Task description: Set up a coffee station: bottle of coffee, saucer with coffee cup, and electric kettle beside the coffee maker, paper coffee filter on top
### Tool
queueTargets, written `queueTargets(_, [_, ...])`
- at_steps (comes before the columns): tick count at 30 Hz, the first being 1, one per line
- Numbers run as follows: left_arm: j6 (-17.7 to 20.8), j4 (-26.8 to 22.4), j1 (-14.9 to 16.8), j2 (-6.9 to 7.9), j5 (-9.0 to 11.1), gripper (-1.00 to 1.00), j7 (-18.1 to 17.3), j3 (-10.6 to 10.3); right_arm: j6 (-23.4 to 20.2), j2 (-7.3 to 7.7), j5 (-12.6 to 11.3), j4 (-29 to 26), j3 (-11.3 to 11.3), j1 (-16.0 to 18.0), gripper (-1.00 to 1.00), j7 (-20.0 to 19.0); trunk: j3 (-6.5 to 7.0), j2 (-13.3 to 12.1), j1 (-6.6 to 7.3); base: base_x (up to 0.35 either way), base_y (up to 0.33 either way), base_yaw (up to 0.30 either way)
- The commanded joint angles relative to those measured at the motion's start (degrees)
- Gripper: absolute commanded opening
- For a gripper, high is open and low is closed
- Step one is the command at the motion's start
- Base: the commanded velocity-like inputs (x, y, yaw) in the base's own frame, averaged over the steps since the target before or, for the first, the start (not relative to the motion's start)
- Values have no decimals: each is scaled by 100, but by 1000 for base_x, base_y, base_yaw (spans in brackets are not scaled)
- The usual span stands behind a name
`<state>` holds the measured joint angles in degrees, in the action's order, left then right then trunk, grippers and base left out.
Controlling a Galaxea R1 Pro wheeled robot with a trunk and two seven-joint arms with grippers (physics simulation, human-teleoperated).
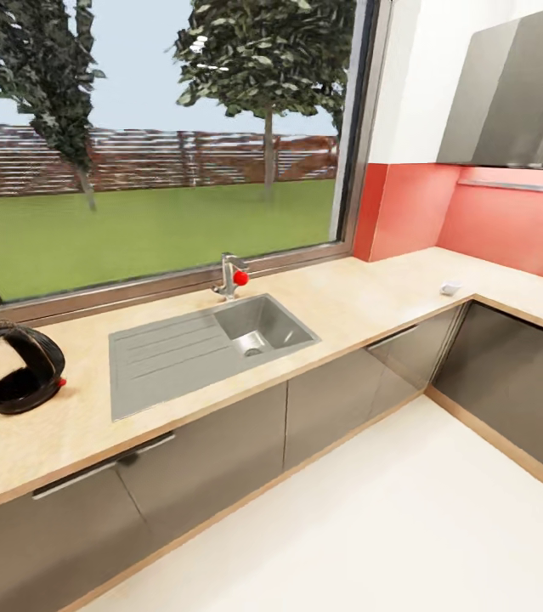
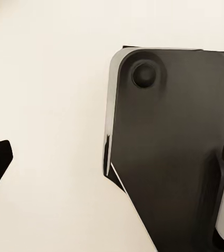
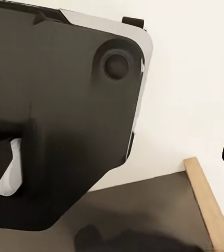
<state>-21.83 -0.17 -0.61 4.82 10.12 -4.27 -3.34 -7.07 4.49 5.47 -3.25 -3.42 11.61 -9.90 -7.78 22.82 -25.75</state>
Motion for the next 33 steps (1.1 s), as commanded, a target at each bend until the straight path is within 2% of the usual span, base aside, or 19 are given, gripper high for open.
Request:
queueTargets(1, [-15, -1, 0, 1, 61, 100, -30, -34, -30, 15, 53, -14, -29, 3, 100, -19, -10, 10, -3, 0, 0, -262])
queueTargets(8, [-15, 0, 0, 1, 61, 100, -30, -32, -31, 52, 45, -17, -13, 4, 100, -25, -10, 10, -3, 0, 0, -262])
queueTargets(21, [-23, -7, 0, -8, 72, 100, -29, -37, -26, 13, 25, -112, 6, 4, 100, -34, -10, 10, -3, 0, 0, -264])
queueTargets(27, [-24, -9, 0, -6, 72, 100, -28, -27, -23, 27, -5, -140, 283, 3, 100, -53, -10, 10, -3, 0, 0, -265])
queueTargets(33, [-4, 3, 0, 2, 23, 100, -74, -54, -27, 50, -8, -141, 419, 7, 100, -59, -10, 10, -3, 0, 0, -265])
